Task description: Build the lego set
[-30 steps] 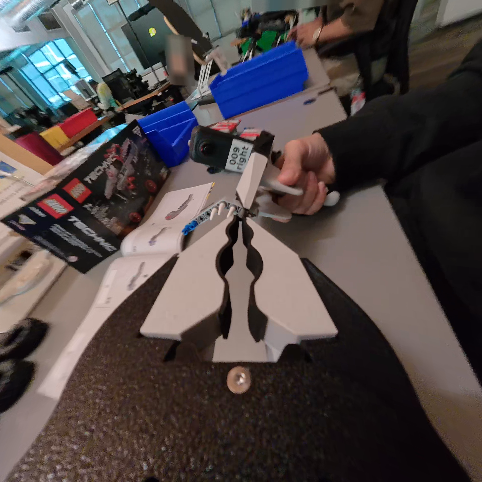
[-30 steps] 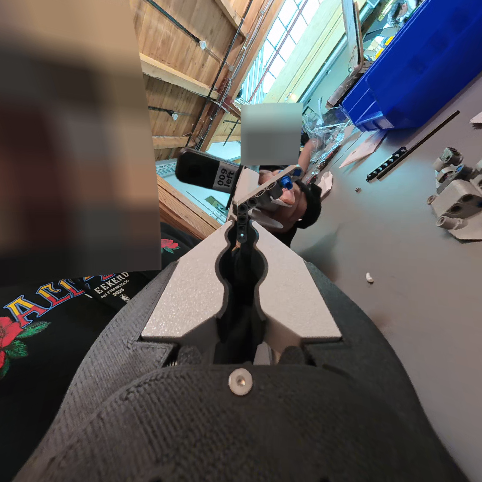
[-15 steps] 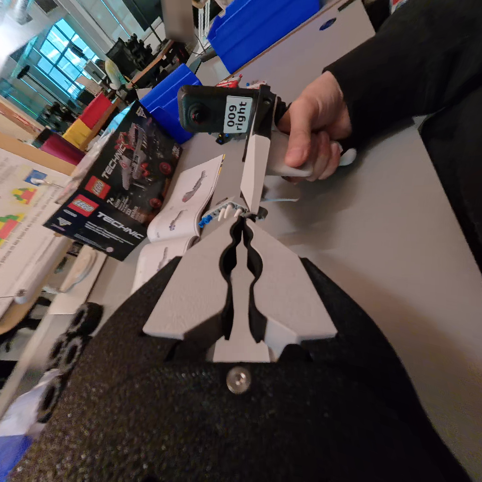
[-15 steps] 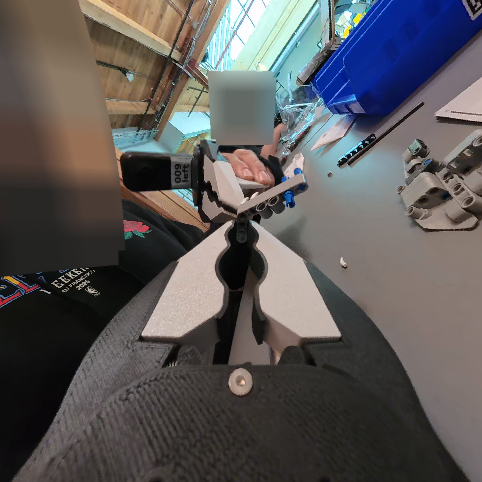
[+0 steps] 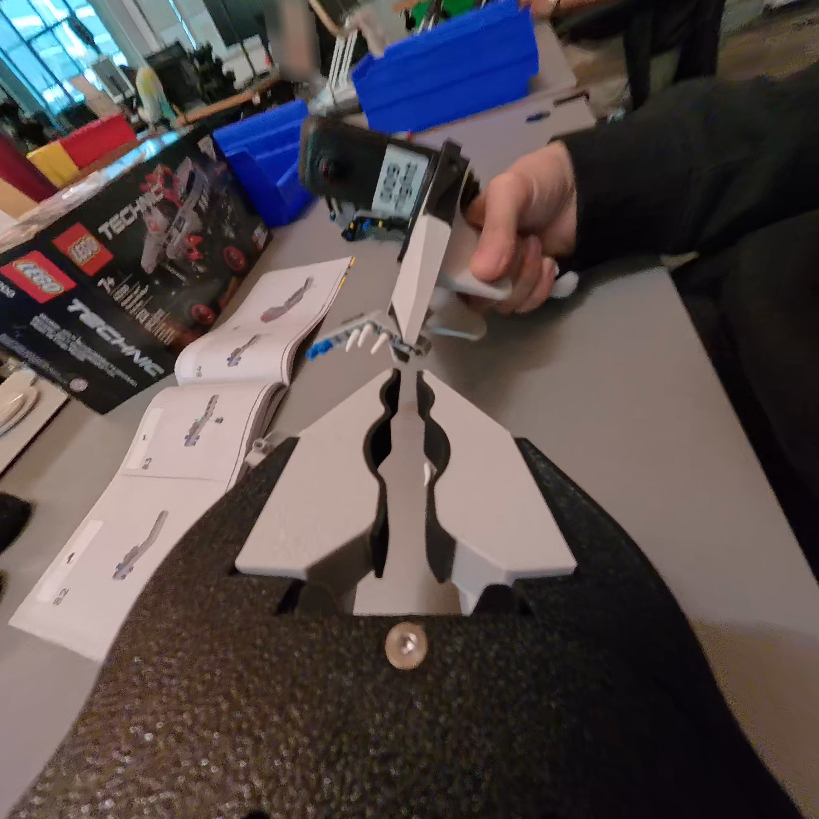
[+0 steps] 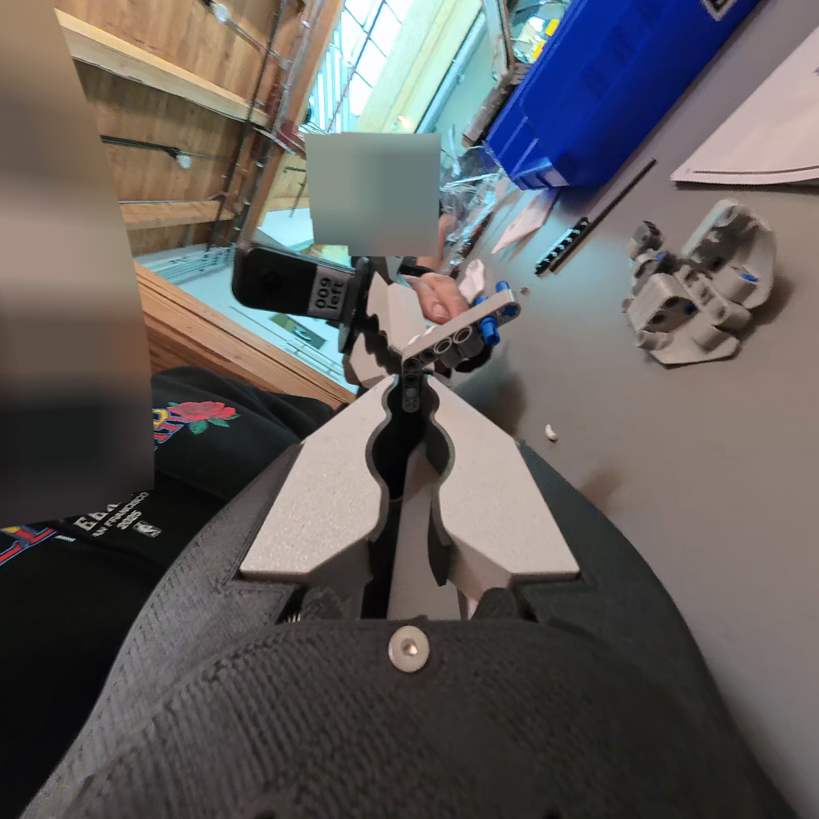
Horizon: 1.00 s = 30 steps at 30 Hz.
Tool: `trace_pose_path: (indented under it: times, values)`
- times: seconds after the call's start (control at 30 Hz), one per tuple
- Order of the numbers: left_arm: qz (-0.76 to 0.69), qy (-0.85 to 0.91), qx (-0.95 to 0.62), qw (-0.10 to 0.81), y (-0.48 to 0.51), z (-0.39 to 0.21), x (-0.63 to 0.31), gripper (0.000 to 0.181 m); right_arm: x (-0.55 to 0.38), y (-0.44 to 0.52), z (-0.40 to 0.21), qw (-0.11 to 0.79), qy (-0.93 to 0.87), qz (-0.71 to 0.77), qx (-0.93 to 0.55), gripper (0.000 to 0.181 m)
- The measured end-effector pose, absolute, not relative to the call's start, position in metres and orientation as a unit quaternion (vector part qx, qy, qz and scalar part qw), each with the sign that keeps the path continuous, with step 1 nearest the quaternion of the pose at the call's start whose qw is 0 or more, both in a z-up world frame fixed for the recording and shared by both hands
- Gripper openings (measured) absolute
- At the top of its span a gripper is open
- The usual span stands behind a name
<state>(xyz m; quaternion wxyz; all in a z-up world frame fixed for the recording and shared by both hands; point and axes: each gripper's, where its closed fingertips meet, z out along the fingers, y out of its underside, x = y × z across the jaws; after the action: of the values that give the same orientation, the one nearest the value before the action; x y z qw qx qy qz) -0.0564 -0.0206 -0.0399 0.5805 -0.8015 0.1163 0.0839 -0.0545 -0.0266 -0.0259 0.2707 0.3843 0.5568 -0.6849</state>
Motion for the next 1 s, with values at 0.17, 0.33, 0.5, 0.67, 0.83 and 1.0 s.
trace_pose_path:
  times: [0.17, 0.33, 0.5, 0.67, 0.83, 1.0]
  values:
    - [0.084, 0.083, -0.830, 0.546, -0.050, -0.050, -0.077, 0.005, -0.073, 0.014, -0.055, 0.158, 0.597, -0.634, 0.465, 0.006]
    - [0.117, 0.002, -0.835, 0.538, -0.094, -0.051, -0.107, 0.004, -0.068, 0.013, -0.072, 0.110, 0.637, -0.591, 0.482, 0.006]
    - [0.149, -0.097, -0.839, 0.514, -0.146, -0.053, -0.140, 0.003, -0.068, 0.009, -0.082, 0.102, 0.660, -0.562, 0.487, 0.006]
    - [0.105, -0.130, -0.874, 0.456, -0.184, -0.079, -0.135, 0.005, -0.066, 0.006, -0.085, 0.103, 0.670, -0.552, 0.485, 0.006]
    - [0.105, -0.087, -0.904, 0.405, -0.190, -0.102, -0.135, 0.009, -0.065, 0.005, -0.086, 0.112, 0.671, -0.551, 0.484, 0.006]
    - [0.097, -0.047, -0.908, 0.405, -0.174, -0.105, -0.150, 0.012, -0.064, 0.003, -0.088, 0.118, 0.676, -0.546, 0.481, 0.006]
